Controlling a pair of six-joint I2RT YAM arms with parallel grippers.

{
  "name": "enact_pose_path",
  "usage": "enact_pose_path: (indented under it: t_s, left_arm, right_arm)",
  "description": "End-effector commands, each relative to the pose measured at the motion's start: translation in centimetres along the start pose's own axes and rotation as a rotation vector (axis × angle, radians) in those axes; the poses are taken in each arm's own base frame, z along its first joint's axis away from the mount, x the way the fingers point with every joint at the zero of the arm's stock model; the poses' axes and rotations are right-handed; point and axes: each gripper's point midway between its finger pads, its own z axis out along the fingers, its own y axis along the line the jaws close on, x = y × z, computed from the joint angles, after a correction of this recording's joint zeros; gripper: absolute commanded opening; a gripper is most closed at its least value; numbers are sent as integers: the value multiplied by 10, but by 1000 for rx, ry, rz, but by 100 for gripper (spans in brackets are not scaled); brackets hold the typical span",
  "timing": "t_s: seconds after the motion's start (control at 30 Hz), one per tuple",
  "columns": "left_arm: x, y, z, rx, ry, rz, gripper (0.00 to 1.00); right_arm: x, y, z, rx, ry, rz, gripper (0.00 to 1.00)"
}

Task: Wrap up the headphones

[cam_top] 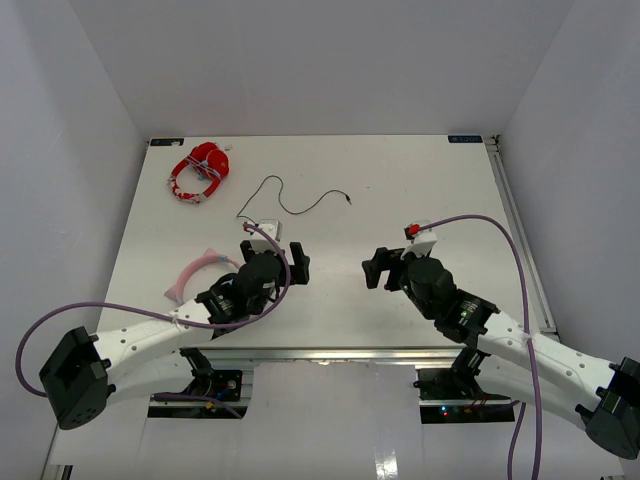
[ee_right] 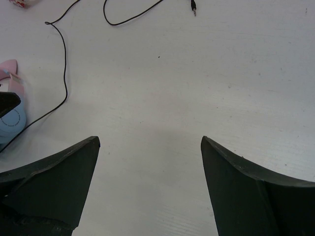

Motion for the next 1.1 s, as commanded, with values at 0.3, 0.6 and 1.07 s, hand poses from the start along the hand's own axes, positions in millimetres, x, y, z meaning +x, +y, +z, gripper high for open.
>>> enact_pose_path:
  t_s: [0.3, 0.6, 1.07]
  left_arm:
    - [-25, 30, -5, -218, -71, -104, 87]
    - [-54, 88, -27, -516, -48, -181, 83]
    - [0, 142, -26, -580, 79, -344, 78]
  right_arm:
    - [-24, 2, -2, 12, -71, 40, 90]
    - [-23, 2, -1, 12, -64, 42, 90]
    - [-25, 7, -7, -28, -73, 55, 90]
